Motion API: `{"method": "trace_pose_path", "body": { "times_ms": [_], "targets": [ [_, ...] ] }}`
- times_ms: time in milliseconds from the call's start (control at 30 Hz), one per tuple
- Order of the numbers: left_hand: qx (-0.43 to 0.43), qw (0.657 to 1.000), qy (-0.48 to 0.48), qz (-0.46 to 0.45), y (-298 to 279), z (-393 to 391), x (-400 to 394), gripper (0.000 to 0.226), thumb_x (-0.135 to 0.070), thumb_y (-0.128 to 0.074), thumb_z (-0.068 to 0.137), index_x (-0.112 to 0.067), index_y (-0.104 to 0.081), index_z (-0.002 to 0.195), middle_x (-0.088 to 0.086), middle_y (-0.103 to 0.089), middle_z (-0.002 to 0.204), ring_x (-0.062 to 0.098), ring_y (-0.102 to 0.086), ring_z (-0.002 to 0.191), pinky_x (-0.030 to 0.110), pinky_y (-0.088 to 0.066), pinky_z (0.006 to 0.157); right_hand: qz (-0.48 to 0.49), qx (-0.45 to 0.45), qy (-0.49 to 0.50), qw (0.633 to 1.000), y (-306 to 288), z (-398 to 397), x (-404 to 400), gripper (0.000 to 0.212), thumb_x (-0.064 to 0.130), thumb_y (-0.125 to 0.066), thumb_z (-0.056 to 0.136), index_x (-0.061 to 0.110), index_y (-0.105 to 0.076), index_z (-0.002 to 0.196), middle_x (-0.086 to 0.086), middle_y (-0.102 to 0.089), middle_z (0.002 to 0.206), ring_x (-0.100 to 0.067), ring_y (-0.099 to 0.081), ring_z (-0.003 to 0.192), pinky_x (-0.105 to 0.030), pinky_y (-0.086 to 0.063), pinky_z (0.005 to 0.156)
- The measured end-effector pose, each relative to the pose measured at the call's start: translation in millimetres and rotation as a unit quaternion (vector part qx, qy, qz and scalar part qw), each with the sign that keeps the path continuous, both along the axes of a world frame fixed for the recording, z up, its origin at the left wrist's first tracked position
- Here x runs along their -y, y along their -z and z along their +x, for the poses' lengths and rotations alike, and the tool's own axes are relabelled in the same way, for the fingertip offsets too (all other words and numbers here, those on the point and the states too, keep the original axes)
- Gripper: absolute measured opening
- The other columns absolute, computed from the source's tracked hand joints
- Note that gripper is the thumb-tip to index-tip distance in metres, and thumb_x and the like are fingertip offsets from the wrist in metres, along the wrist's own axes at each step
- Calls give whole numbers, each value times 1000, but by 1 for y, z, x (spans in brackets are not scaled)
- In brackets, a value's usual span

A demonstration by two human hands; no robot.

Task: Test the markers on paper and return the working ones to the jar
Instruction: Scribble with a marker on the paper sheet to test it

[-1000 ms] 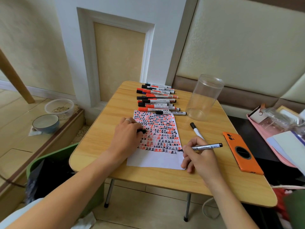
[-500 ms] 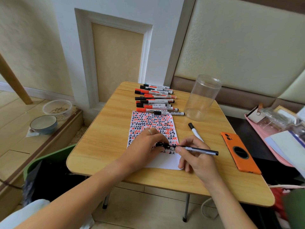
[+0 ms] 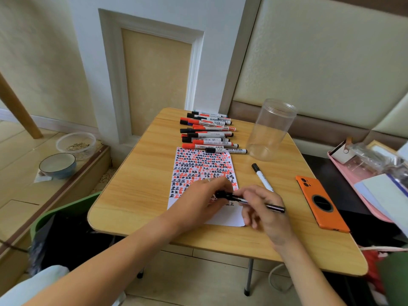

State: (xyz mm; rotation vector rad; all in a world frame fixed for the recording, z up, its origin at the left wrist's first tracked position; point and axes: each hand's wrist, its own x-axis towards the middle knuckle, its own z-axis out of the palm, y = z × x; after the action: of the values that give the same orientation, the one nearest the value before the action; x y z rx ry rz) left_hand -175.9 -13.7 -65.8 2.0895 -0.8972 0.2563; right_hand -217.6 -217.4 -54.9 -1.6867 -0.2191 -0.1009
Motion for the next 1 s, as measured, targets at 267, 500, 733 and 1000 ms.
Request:
{"method": "trace_pose_path", "body": {
  "times_ms": [267,500,733,1000],
  "targets": [
    [-34,999,13,-36,-4,5,-5,16,-15,-70,94,-20,-65,109,-13,-66,97,8,-62,88,19,-47,69,66,-24,11,997,2,3,5,17,28,-71,84,14,-68,95,-14,-66,76,-22,-53,47,-23,-37,41],
    [-84,992,31,-92,-6,4,-5,15,-28,-74,93,-21,-67,104,-6,-61,96,10,-60,84,18,-44,69,23,-19,0,1000,-3,1,2,14,14,-75,83,16,-79,96,-27,-67,73,-26,-62,54,-25,-43,41],
    [-147,980,55,-119,-6,4,0,16,-20,-79,89,-14,-68,100,-3,-73,92,17,-71,90,42,-58,84,-48,-10,7,999,1,-1,-3,11,6,-67,96,6,-61,105,-3,-68,68,-14,-55,45,-23,-40,43],
    [-159,976,67,-132,-6,6,2,11,-13,-75,92,-7,-66,97,-4,-73,90,14,-71,87,26,-55,79,-62,-5,-1,998,2,0,-1,2,10,-66,98,11,-64,99,-2,-65,72,-17,-50,49,-26,-36,43]
  ]
}}
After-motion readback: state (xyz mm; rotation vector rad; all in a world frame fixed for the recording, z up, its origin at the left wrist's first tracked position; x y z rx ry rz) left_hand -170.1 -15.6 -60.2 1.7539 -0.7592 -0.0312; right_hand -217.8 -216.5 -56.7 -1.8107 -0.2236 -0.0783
